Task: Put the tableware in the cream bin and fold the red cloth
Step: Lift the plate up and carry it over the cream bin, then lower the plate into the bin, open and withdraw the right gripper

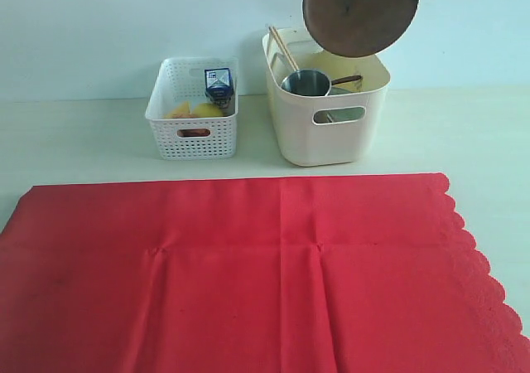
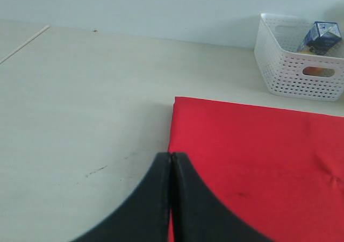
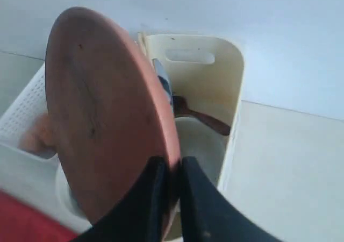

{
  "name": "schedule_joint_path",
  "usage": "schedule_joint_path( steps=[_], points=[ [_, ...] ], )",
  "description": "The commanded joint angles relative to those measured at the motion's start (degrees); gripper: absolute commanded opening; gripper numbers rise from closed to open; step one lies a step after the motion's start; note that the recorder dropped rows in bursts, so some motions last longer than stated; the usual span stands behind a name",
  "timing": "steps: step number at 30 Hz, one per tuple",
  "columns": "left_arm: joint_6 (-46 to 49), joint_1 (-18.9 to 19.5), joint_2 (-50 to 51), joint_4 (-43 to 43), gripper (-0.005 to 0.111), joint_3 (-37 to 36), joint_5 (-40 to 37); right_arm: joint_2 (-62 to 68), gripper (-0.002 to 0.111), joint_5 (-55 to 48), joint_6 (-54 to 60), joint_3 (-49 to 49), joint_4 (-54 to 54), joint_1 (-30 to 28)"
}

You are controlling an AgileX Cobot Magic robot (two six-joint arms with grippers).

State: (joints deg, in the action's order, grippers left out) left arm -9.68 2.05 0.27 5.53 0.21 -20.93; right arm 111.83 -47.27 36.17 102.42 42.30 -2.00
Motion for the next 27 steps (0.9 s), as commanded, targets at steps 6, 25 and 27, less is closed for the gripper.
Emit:
schedule_joint_path(
  steps=[6,25,27],
  points=[
    [0.0,-0.1,-0.3,-0.1,0.001,-0.2,0.6,12.7,0.0,6.7,-0.9,8.7,-0.6,0.0],
    [0.0,-0.1,-0.3,-0.1,0.001,-0.2,0.6,8.7,0.057,-5.8,-11.0,10.0,-10.9,1.2],
    [0.0,-0.1,-0.3,-0.1,0.001,-0.2,0.6,6.8,0.054,-9.4,-11.9,10.0,-12.7,1.2]
  ],
)
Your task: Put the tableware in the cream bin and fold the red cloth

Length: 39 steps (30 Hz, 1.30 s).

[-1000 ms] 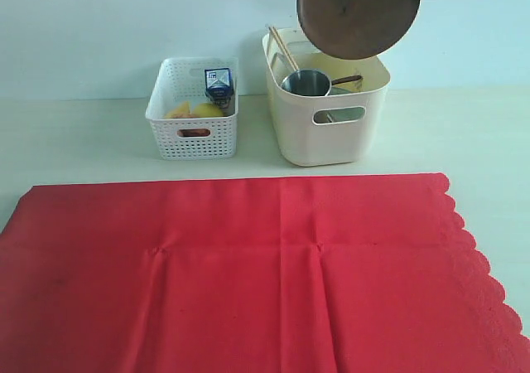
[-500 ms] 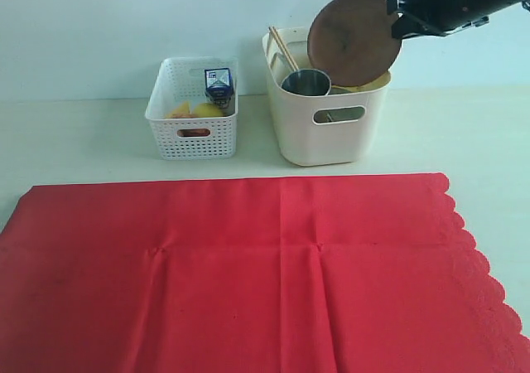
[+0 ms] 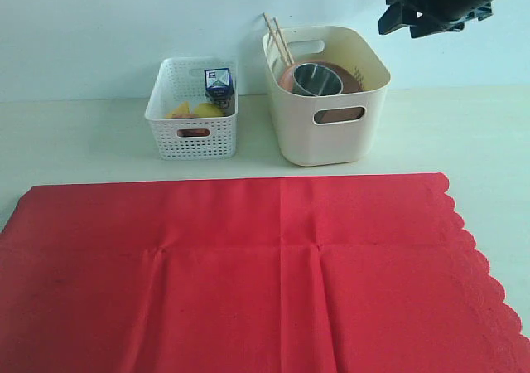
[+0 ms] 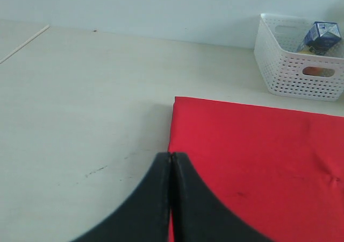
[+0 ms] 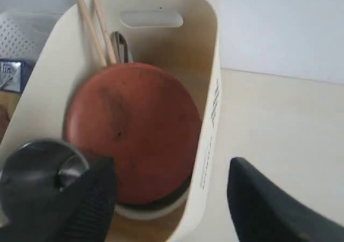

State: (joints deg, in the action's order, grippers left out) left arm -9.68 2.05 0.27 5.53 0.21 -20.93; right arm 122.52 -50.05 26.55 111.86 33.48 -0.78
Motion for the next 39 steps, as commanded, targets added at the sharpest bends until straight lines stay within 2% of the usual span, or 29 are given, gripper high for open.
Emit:
schedule_joint_path(
  steps=[1,7,10,13,25,30,39],
  points=[
    [0.0,-0.1,-0.3,-0.1,0.001,-0.2,0.6,-4.8,0.051,-8.5,-3.4,0.5,-4.9,0.0],
    [0.0,-0.1,-0.3,-0.1,0.001,-0.2,0.6,-11.1,0.021,-16.3,-7.9,-0.7,-10.2,0.0],
    [0.0,-0.1,-0.3,-0.1,0.001,-0.2,0.6,-16.4,0.008,-14.1,-8.2,-6.4,-10.2,0.0],
    [0.0,-0.1,-0.3,-0.1,0.001,-0.2,0.6,-22.2,0.0,-10.2,-7.8,-14.5,-10.2,0.0],
    [0.0,-0.1,-0.3,-0.1,0.001,-0.2,0.6,-44.3,0.0,7.9,-4.5,-47.0,-9.8,0.1],
    [0.0,-0.1,-0.3,-0.1,0.001,-0.2,0.6,-52.4,0.0,11.2,-3.0,-55.3,-7.1,0.1],
    [0.0,-0.1,-0.3,-0.1,0.001,-0.2,0.6,-66.1,0.0,14.2,6.4,-63.5,0.3,0.1]
  ],
)
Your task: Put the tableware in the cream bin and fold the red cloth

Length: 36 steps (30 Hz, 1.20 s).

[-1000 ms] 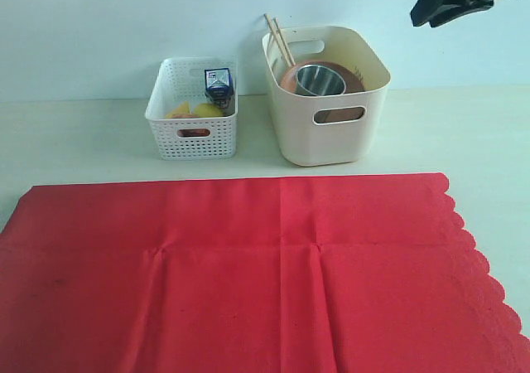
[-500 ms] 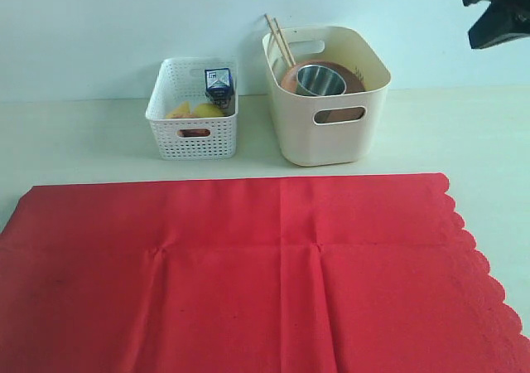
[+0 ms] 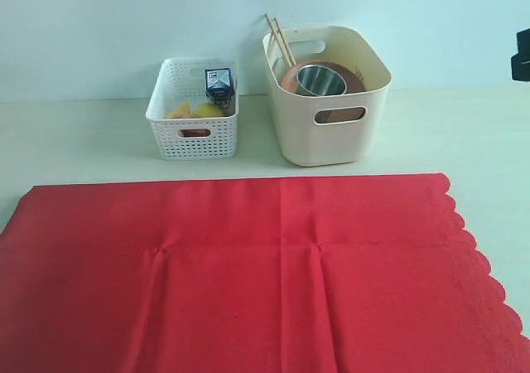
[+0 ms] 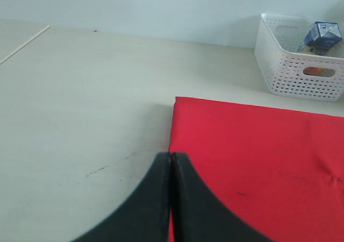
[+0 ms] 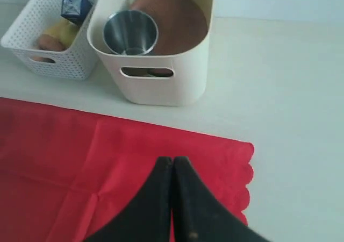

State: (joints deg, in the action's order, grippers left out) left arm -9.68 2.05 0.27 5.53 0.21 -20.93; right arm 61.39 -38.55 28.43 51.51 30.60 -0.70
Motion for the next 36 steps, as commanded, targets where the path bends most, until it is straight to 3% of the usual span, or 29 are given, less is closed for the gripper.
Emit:
schedule_joint_path(
  steps=[1,20,36],
  points=[
    [0.0,-0.1,-0.3,-0.1,0.001,-0.2,0.6,-6.4,0.0,3.1,5.4,-4.2,4.0,0.1],
    [0.0,-0.1,-0.3,-0.1,0.001,-0.2,0.6,-35.2,0.0,7.5,8.0,-16.0,8.6,0.1],
    [0.0,-8.6,-0.3,-0.1,0.001,-0.2,0.6,-44.6,0.0,-0.4,8.0,-16.1,6.5,0.1]
  ],
)
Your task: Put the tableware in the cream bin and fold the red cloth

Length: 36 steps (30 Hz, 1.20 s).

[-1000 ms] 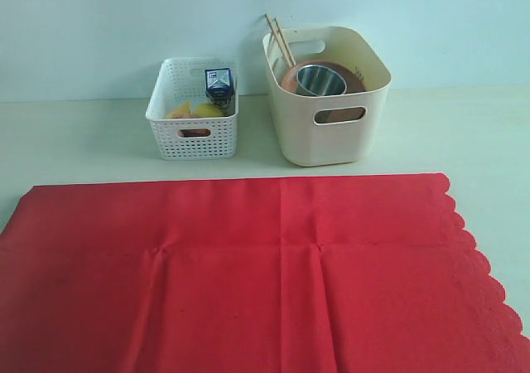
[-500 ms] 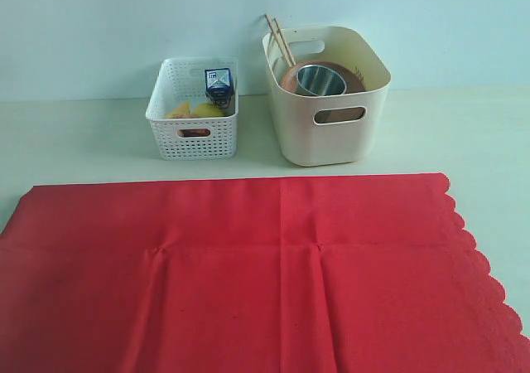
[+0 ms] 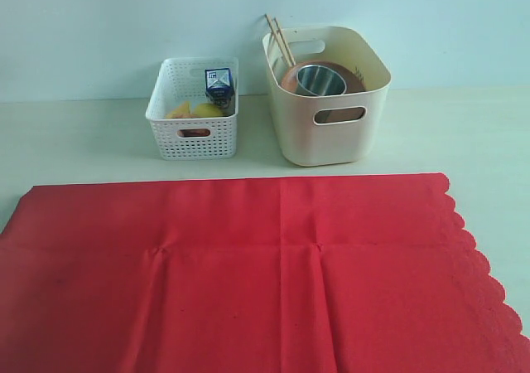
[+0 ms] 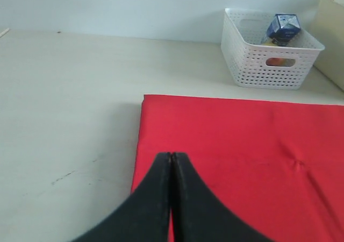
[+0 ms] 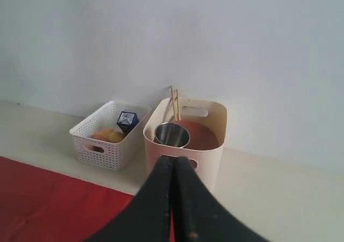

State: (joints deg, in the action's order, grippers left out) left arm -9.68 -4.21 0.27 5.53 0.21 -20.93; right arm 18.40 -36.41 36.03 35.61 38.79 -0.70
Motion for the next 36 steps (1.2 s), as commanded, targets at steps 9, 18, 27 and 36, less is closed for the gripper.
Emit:
schedule_joint_path(
  steps=[9,18,27,36],
  points=[
    [0.0,-7.8,1.0,-0.1,0.001,2.7,-0.9,-5.6,0.0,-1.6,-1.9,-3.3,-1.0,0.1],
    [0.0,-7.7,18.9,-0.1,0.001,24.7,-3.4,-5.6,0.0,-1.6,-4.7,-3.3,-1.0,0.1],
    [0.0,-7.7,19.4,-0.1,0.001,25.9,-3.0,-5.6,0.0,-1.6,-4.7,-3.3,-1.0,0.1],
    [0.0,-7.7,19.4,-0.1,0.001,25.9,1.2,-5.6,0.0,-1.6,-4.7,-3.3,-1.0,0.1]
  ],
)
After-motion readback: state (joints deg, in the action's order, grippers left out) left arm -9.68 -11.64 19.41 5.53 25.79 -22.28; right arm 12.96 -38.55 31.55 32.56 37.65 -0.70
